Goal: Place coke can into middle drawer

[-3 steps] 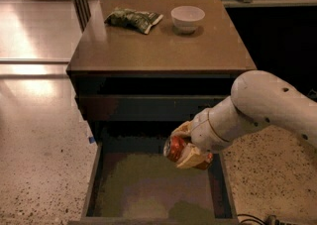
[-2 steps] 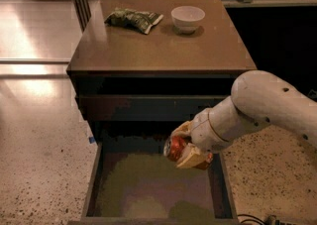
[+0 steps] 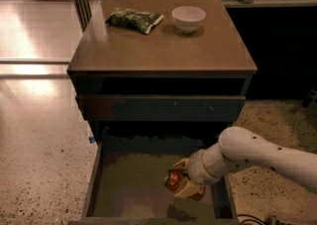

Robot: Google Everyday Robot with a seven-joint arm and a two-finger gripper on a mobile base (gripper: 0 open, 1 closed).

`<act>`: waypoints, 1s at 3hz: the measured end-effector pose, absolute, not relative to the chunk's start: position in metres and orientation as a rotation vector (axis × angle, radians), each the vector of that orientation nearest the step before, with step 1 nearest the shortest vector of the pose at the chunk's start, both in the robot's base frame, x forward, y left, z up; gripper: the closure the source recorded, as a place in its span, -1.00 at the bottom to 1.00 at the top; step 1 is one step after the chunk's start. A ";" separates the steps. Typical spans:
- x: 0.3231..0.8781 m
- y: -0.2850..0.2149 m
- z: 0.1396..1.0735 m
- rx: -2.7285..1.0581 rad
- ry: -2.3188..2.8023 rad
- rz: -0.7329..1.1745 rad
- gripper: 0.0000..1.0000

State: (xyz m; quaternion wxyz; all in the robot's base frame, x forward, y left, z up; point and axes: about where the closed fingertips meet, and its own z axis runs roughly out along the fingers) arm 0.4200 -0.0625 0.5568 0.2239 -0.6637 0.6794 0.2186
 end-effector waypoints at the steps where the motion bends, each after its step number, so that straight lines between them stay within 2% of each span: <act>1: 0.420 -0.063 0.557 -1.832 1.875 0.602 1.00; 2: 0.439 -0.055 0.538 -1.867 1.864 0.501 1.00; 3: 0.483 -0.032 0.513 -1.880 1.814 0.412 1.00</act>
Offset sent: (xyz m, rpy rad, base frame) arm 0.0262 0.0125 -0.0288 -0.1011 -0.1074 0.0203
